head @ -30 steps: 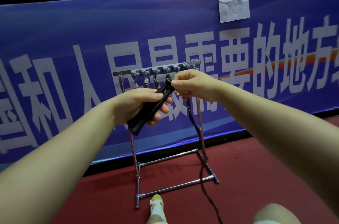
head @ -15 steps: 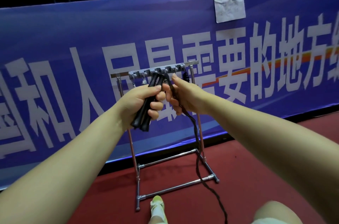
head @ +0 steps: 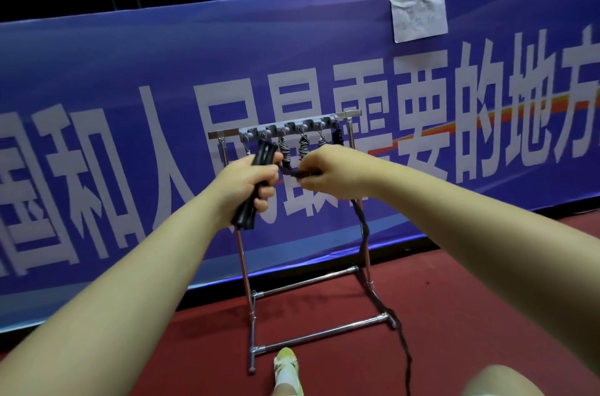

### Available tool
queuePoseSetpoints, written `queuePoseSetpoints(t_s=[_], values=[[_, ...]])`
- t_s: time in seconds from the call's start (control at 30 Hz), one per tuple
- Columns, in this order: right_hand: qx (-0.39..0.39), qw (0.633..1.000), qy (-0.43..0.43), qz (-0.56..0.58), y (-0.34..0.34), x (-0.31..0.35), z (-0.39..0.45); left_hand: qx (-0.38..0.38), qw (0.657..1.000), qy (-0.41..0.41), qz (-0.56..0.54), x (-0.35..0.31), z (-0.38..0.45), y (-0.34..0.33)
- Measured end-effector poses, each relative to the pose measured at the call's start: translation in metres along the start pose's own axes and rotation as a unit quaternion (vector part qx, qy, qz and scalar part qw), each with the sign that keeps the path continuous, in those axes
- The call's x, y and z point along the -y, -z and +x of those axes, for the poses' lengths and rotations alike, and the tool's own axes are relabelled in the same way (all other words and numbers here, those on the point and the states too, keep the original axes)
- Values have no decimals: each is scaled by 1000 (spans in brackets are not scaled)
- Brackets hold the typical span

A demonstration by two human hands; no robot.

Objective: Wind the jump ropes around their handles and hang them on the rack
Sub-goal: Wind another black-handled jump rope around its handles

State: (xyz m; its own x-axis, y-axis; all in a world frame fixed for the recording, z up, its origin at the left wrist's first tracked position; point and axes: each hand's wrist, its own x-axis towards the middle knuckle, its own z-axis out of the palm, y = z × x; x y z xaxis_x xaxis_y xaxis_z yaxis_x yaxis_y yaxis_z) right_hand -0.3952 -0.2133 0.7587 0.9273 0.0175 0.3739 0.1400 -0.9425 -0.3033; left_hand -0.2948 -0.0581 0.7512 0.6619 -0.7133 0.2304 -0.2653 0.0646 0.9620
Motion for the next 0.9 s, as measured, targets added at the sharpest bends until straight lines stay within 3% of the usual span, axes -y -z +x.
queuePoseSetpoints(t_s=[0.17,0.33,0.47,0.63,0.77,0.9], values=[[-44,998,22,-47,21,6,-4,20,967,8,254,-5,-1,-8],[-48,998,40,30,34,7,-4,132,930,21,342,-14,-6,-22],[-39,987,41,148,35,4,-2,186,939,42,286,-15,-14,-28],[19,924,12,383,25,-19,5,237,953,25,188,-11,-15,-22],[62,882,-17,467,2,-27,8,256,958,28,127,2,-13,-19],[31,850,-8,526,-11,-29,5,247,969,22,21,13,-12,-19]])
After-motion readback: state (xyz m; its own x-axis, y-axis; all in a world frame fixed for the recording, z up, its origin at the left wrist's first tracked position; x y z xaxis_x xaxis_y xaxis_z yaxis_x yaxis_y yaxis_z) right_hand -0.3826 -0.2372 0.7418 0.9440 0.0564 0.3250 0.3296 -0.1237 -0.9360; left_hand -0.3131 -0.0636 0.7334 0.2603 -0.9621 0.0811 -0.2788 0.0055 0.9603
